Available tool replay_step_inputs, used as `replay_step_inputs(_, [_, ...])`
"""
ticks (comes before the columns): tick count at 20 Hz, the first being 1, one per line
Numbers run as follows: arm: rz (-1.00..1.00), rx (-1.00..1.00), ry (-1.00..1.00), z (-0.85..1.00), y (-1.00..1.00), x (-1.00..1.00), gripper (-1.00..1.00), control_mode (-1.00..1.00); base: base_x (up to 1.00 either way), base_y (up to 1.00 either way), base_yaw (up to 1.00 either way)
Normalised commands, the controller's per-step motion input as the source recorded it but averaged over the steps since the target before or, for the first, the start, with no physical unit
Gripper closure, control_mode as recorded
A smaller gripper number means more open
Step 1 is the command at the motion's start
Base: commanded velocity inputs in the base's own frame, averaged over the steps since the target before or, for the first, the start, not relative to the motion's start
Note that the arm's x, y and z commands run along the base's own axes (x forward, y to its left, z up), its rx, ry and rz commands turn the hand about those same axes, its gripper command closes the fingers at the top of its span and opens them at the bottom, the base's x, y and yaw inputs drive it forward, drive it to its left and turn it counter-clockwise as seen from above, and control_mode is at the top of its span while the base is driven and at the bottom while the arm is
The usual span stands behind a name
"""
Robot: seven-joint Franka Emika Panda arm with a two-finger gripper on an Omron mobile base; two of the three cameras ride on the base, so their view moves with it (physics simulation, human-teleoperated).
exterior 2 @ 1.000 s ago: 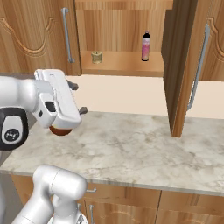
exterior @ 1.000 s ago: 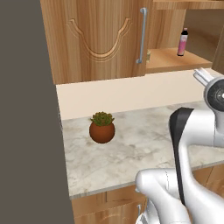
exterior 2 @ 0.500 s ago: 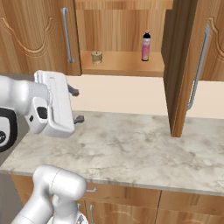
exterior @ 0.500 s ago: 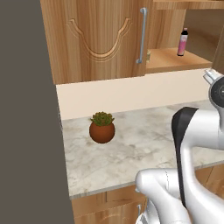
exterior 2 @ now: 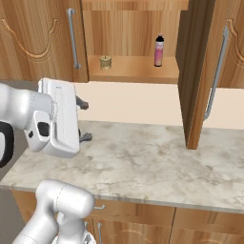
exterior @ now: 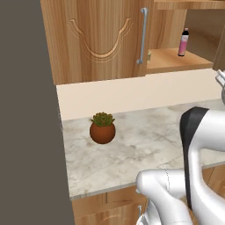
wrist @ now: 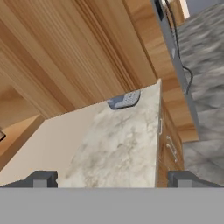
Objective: Pick the candle and candle from the dining table and place them in the open cabinet. Close the cabinet after placing the objects.
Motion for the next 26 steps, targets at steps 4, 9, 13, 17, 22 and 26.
replay_step_inputs(4, [0.00,0.03,0.00,0.00,-0.15,-0.14,-1.00,-1.00,0.00,0.00,0.00])
replay_step_inputs(9, [0.00,0.03,0.00,0.00,-0.15,-0.16,-1.00,-1.00,0.00,0.00,0.00])
replay_step_inputs(13, [0.00,0.05,0.00,0.00,-0.24,-0.13,-1.00,-1.00,0.00,0.00,0.00])
replay_step_inputs(17, [0.06,0.06,-0.06,0.01,-0.27,-0.17,-1.00,-1.00,0.00,0.00,0.00])
replay_step_inputs(22, [0.22,0.02,-0.16,0.04,-0.30,-0.20,-1.00,-1.00,0.00,0.00,0.00])
replay_step_inputs(26, [0.06,0.02,-0.06,0.07,-0.25,-0.17,-1.00,-1.00,0.00,0.00,0.00])
